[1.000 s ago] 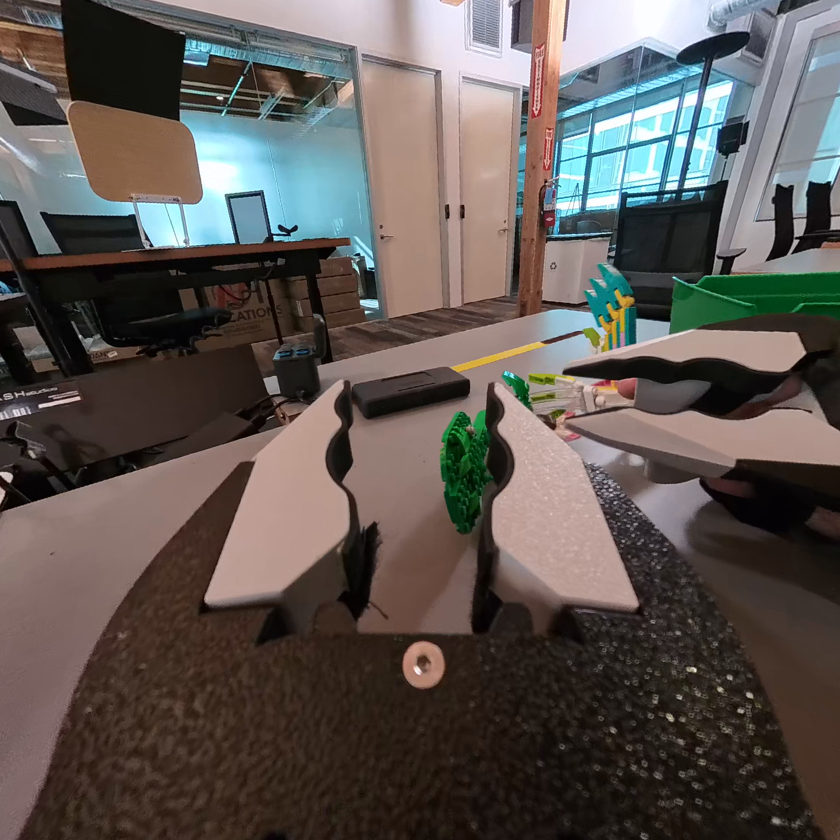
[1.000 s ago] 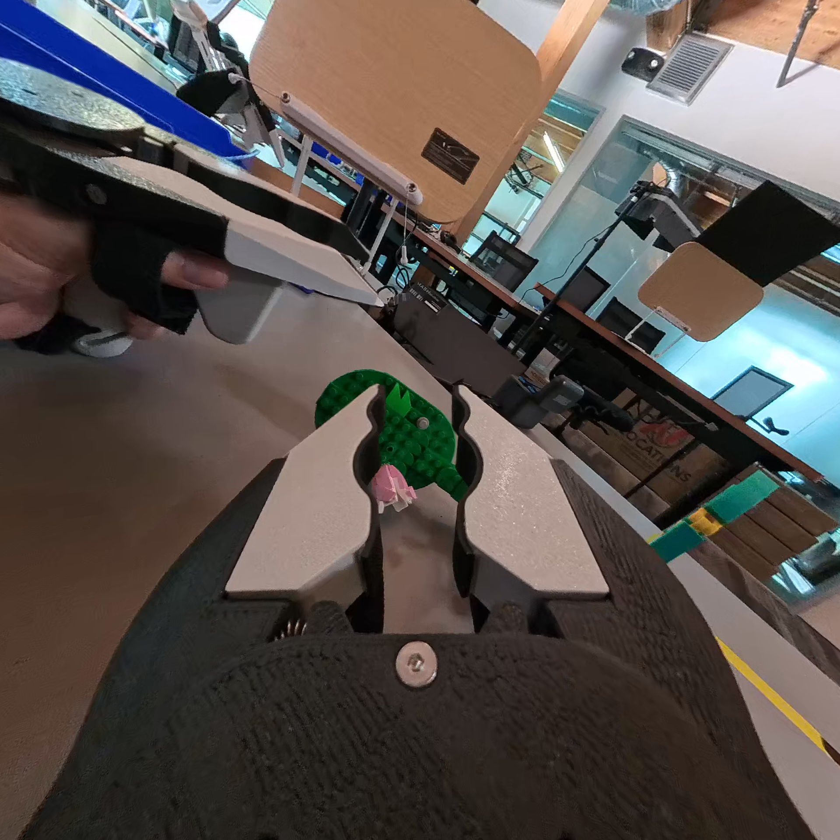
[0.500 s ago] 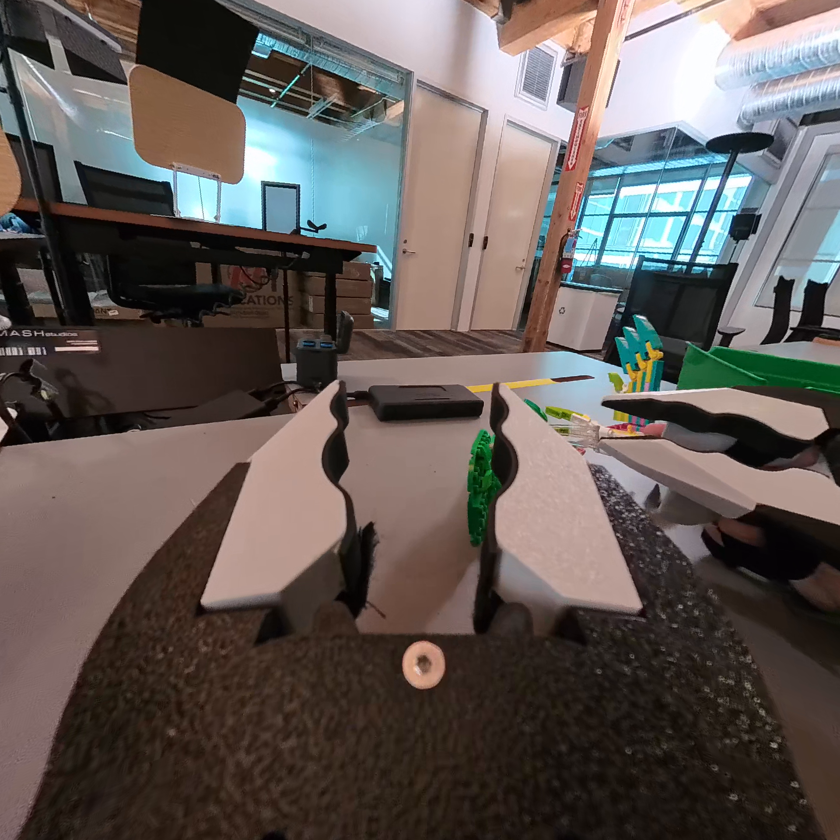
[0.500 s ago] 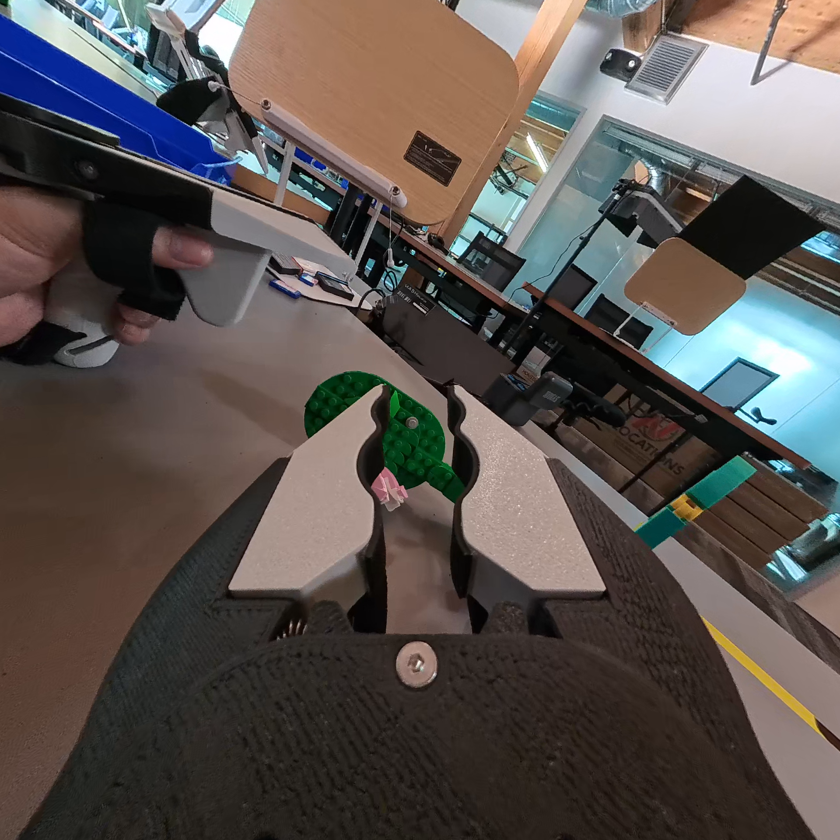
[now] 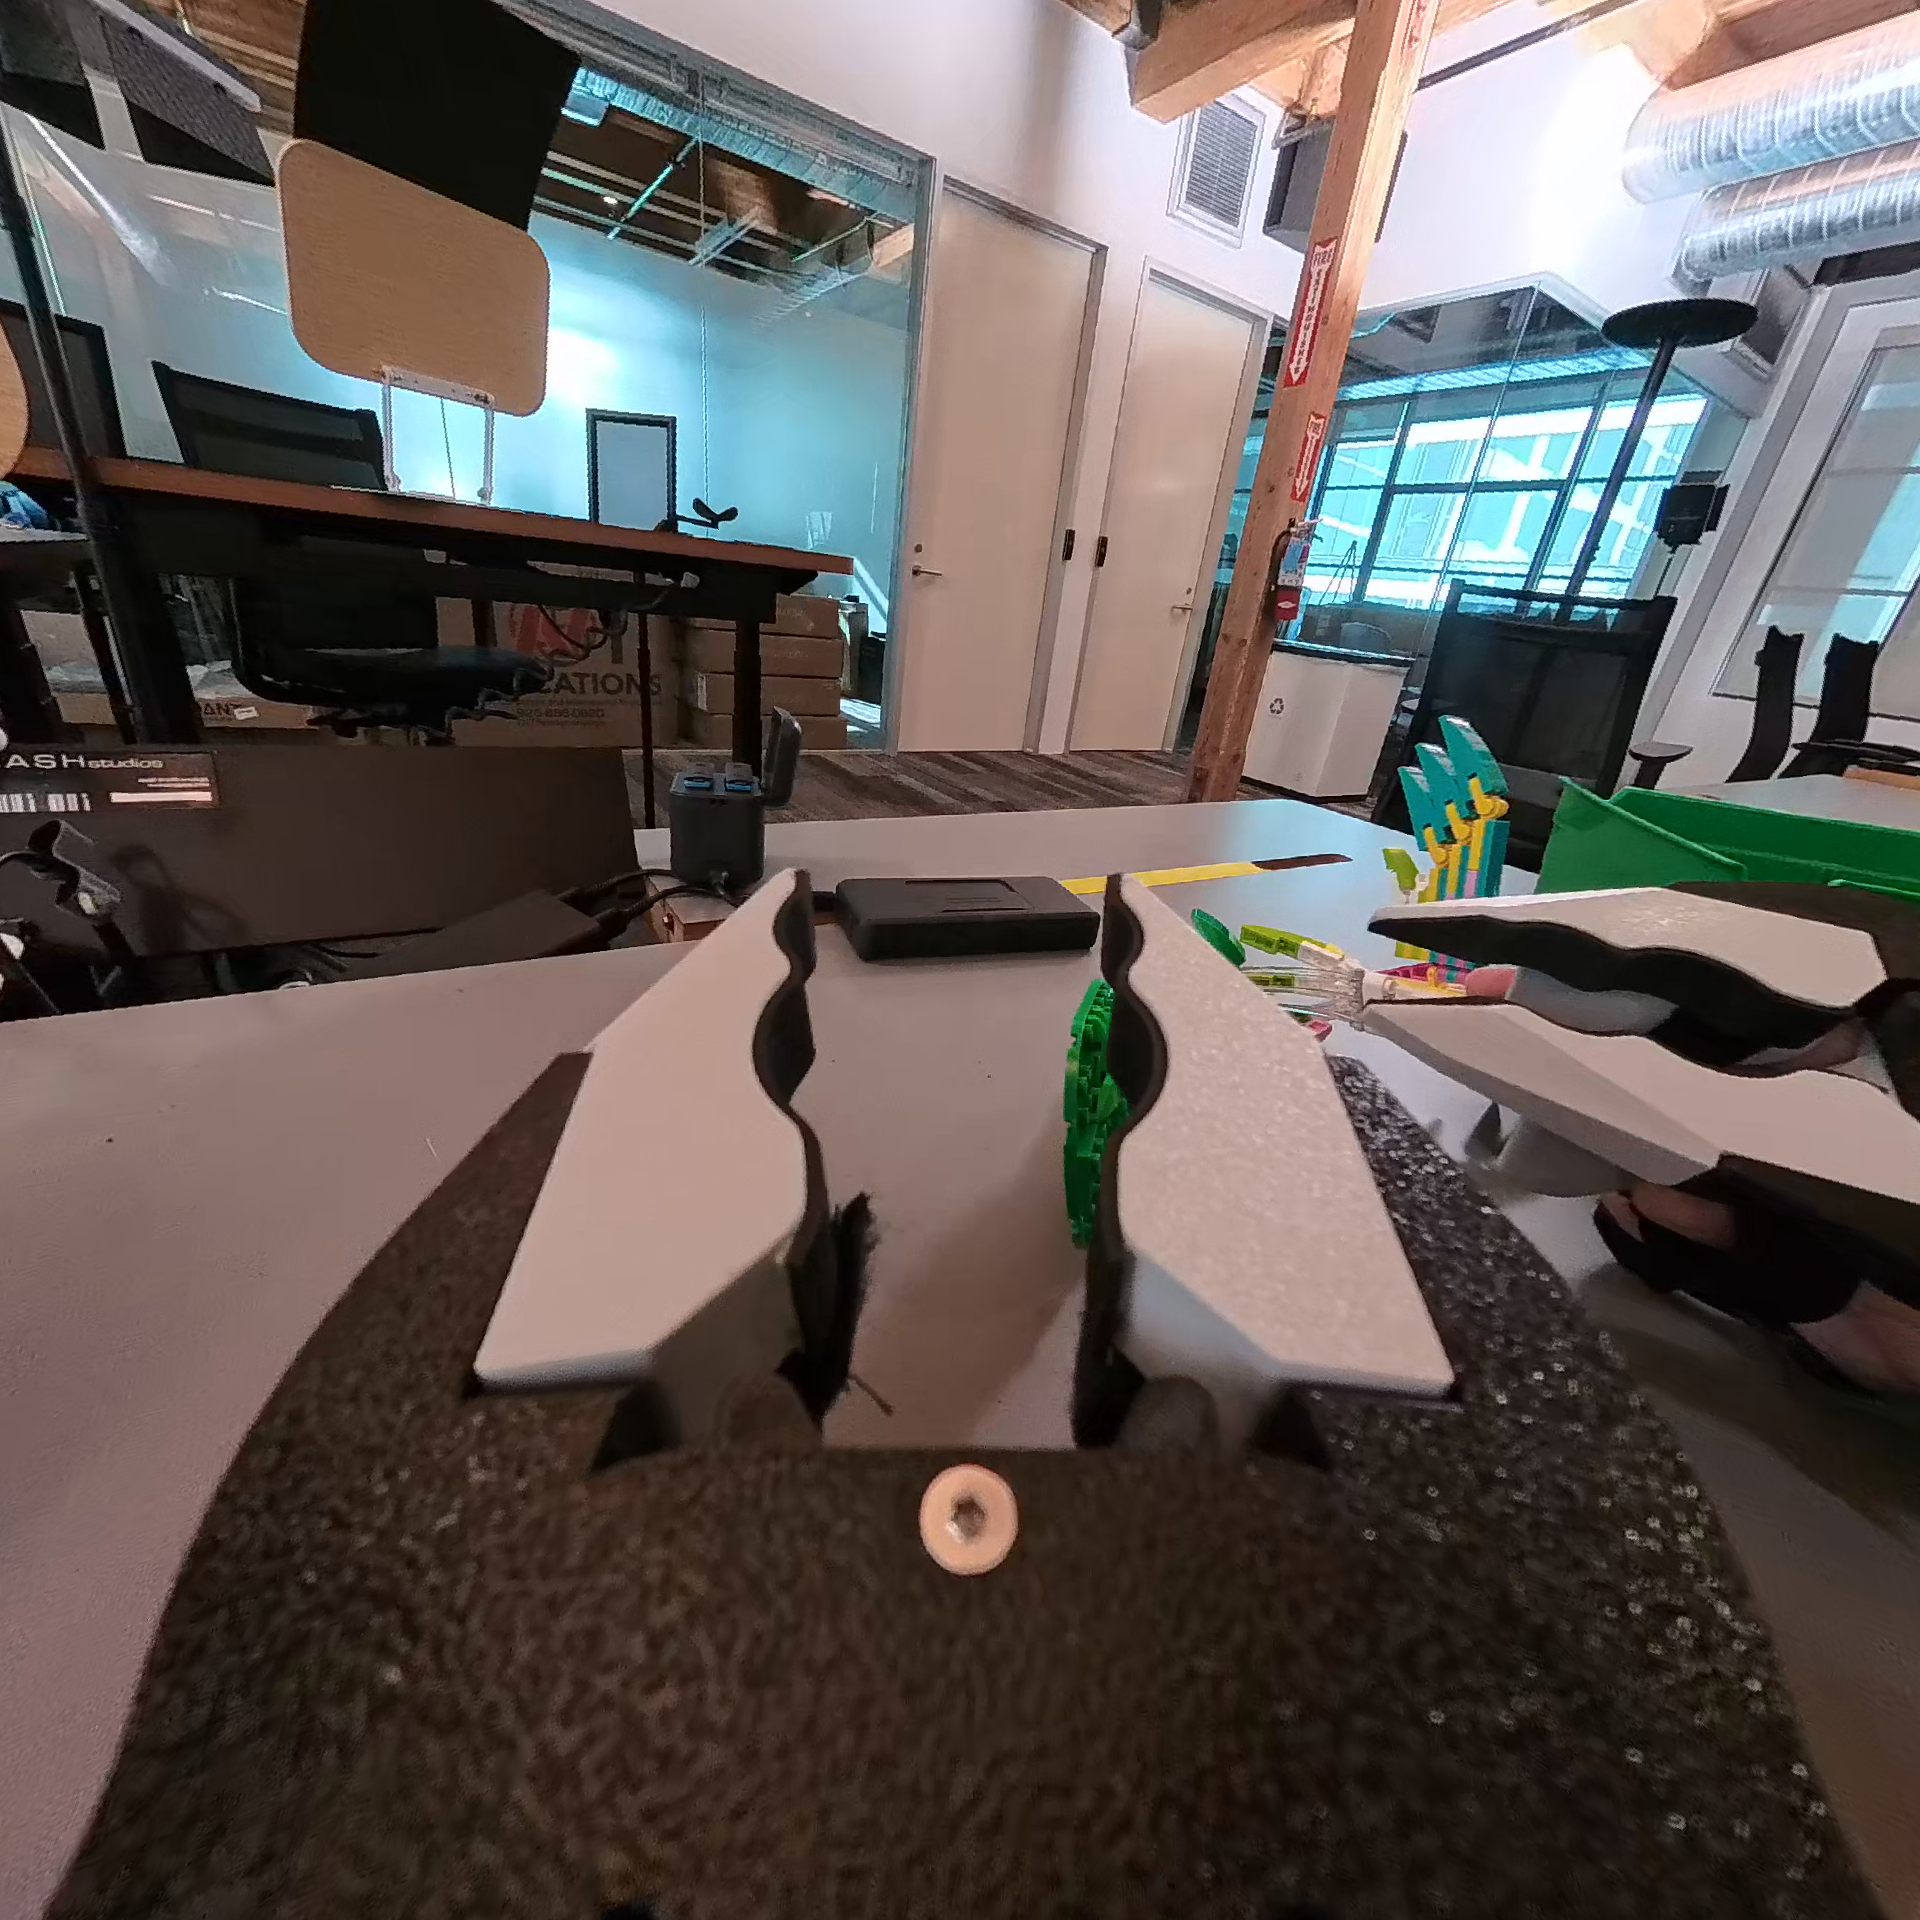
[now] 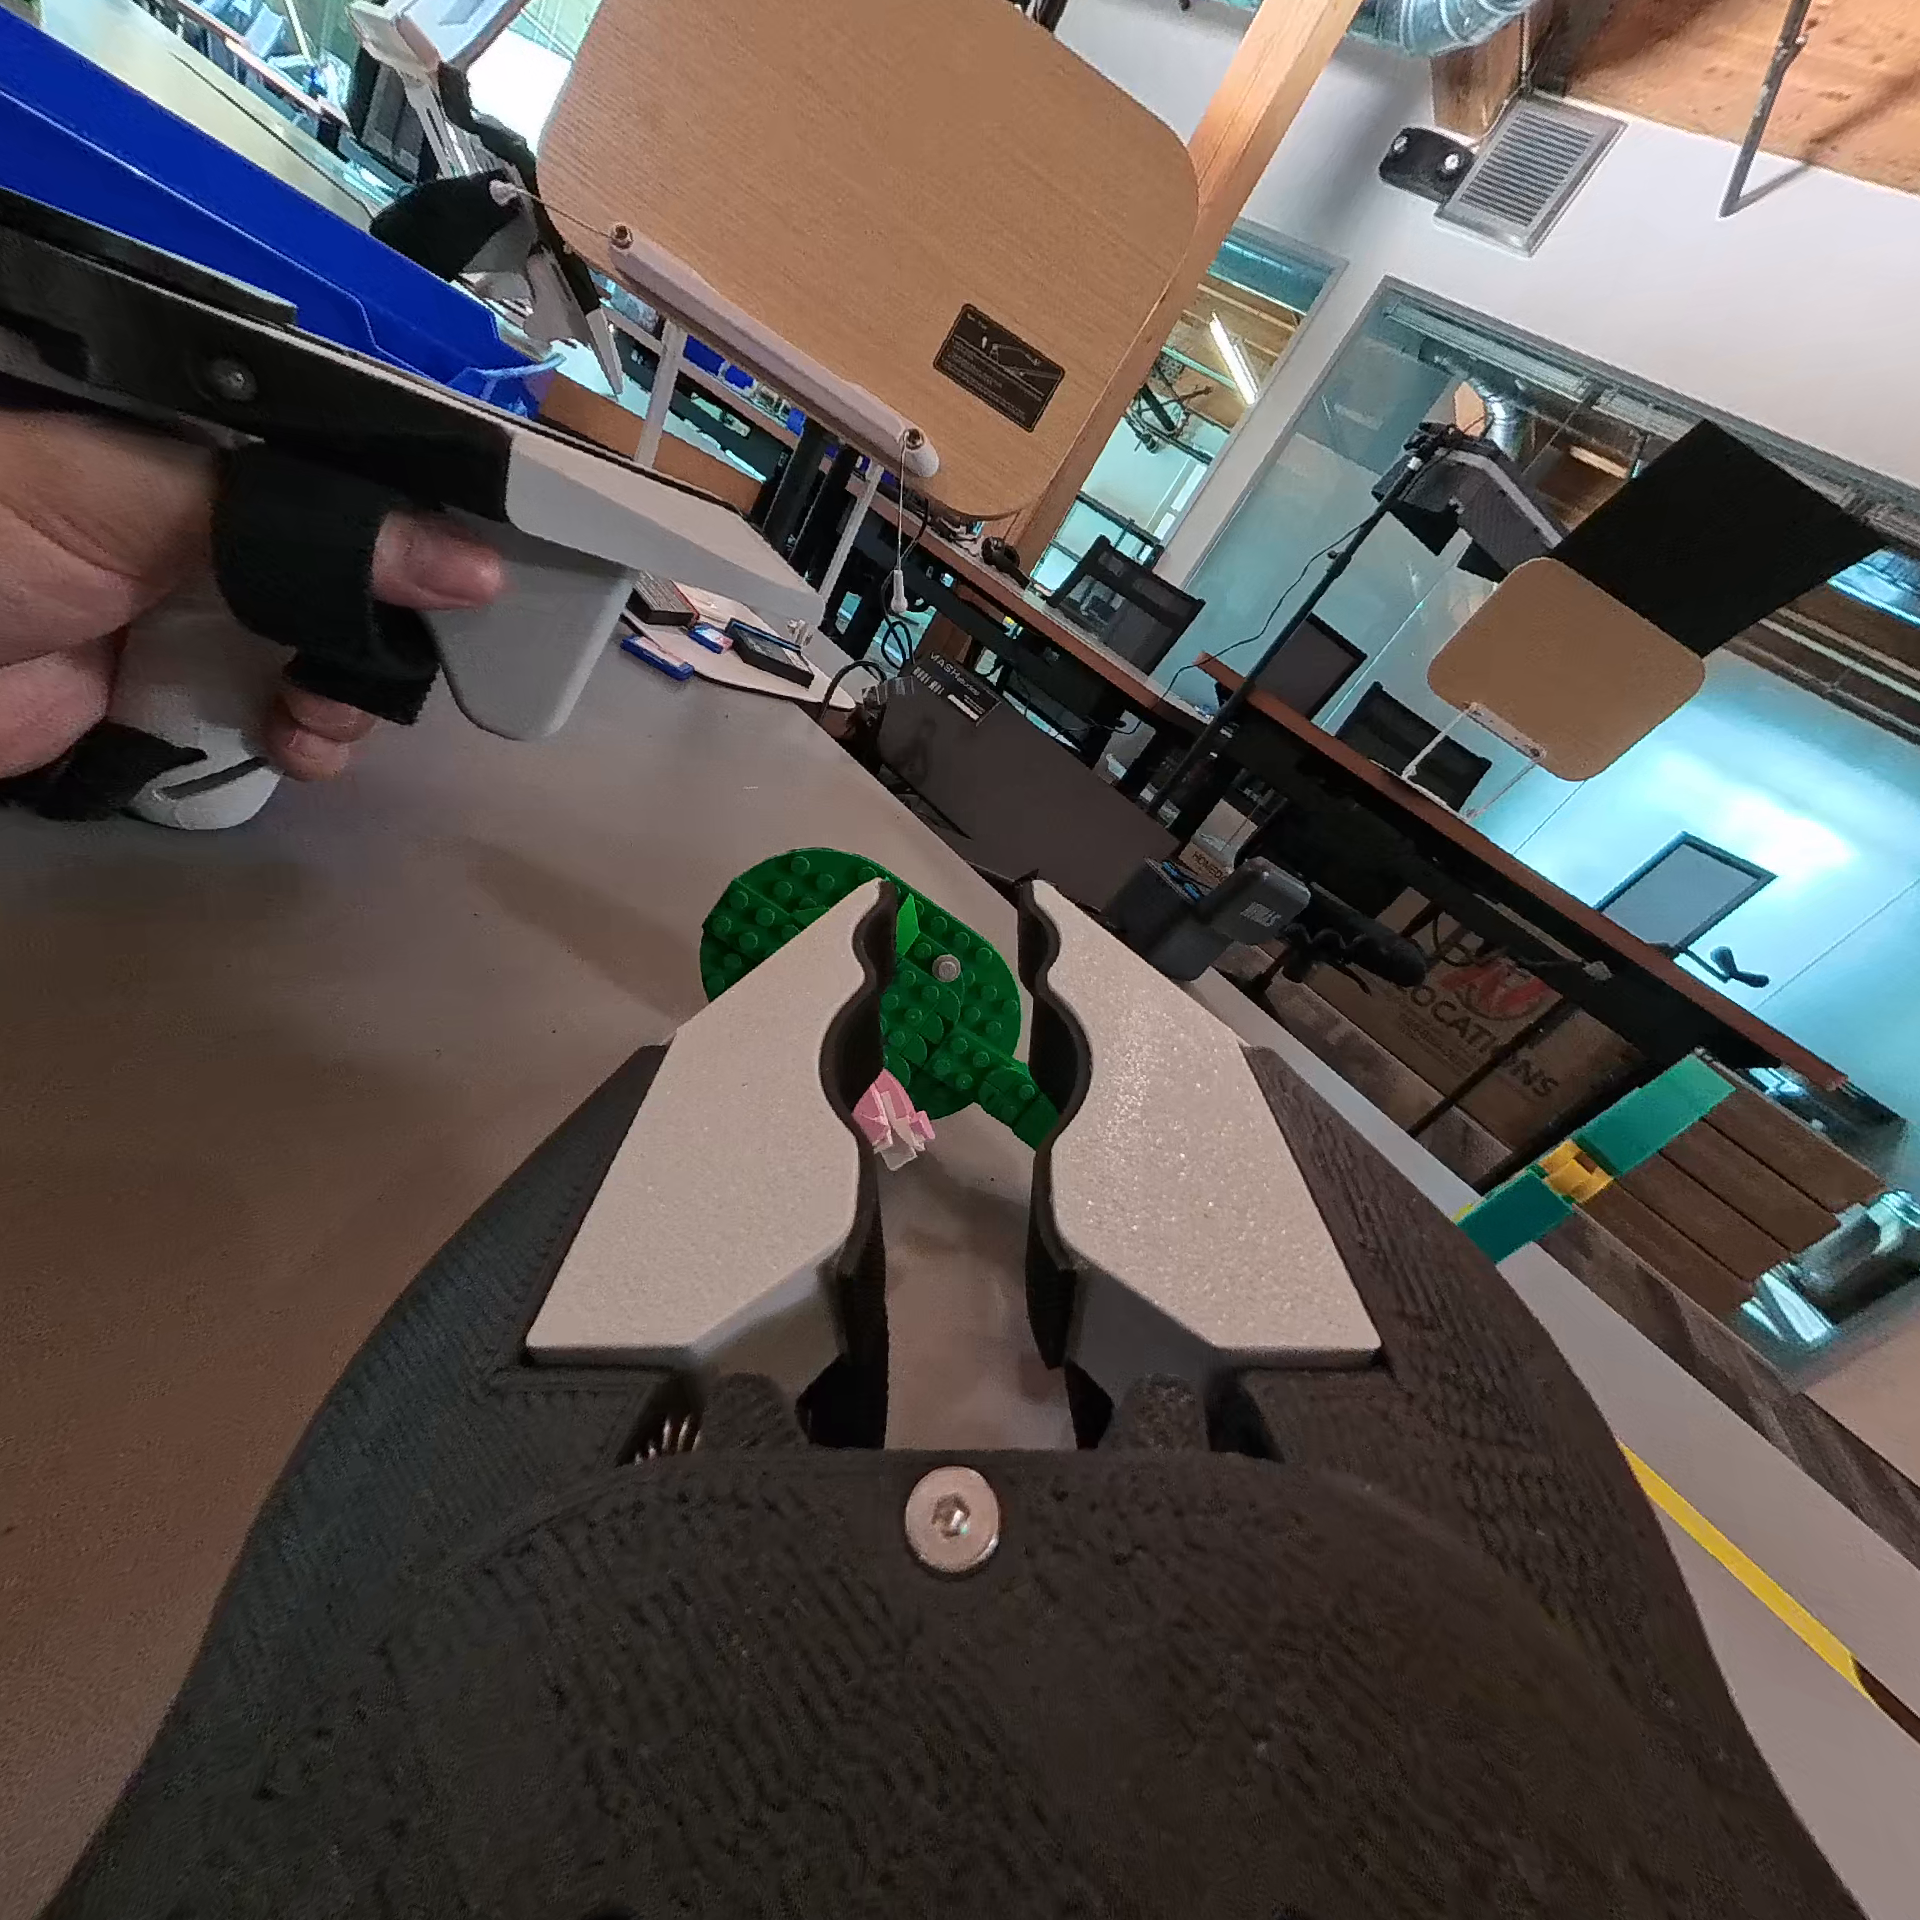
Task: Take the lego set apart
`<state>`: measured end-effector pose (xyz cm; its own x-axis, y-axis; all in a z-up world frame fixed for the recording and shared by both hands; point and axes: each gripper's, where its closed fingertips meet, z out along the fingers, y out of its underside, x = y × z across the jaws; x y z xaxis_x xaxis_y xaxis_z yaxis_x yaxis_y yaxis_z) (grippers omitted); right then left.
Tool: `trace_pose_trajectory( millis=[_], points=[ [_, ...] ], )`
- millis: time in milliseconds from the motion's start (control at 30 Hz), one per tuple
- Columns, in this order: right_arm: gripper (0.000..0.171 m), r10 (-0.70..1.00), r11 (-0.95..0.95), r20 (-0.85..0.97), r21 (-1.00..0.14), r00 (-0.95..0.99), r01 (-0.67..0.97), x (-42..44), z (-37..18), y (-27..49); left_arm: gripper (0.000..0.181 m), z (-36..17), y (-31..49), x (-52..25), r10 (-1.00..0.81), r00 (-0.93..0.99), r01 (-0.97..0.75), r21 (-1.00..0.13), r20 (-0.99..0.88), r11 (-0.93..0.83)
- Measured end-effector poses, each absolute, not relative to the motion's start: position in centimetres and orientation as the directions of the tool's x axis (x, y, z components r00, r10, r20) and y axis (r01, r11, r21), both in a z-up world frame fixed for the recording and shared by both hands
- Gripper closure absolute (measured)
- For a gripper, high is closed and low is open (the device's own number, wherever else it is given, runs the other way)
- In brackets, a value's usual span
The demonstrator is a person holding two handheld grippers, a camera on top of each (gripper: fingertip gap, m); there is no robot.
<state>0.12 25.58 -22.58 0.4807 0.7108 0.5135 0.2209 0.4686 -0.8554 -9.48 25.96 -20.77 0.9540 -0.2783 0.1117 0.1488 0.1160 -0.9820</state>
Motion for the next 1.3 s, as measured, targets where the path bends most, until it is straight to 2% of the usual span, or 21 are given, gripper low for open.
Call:
trace_pose_trajectory(
  millis=[733, 1300],
  points=[
    [0.151, 0.708, 0.470, 0.515, -0.854, 0.483, 0.221, 0.2, -22.5, 25.7, 0.132, -20.7, 26.0, -9.5, -0.286, 0.950, 0.163, -0.980, 0.124, 0.114],
    [0.152, 0.688, 0.442, 0.467, -0.877, 0.555, 0.190, 1.3, -21.6, 26.6, 0.132, -20.8, 26.0, -9.7, -0.280, 0.950, 0.173, -0.979, 0.136, 0.111]
  ],
)
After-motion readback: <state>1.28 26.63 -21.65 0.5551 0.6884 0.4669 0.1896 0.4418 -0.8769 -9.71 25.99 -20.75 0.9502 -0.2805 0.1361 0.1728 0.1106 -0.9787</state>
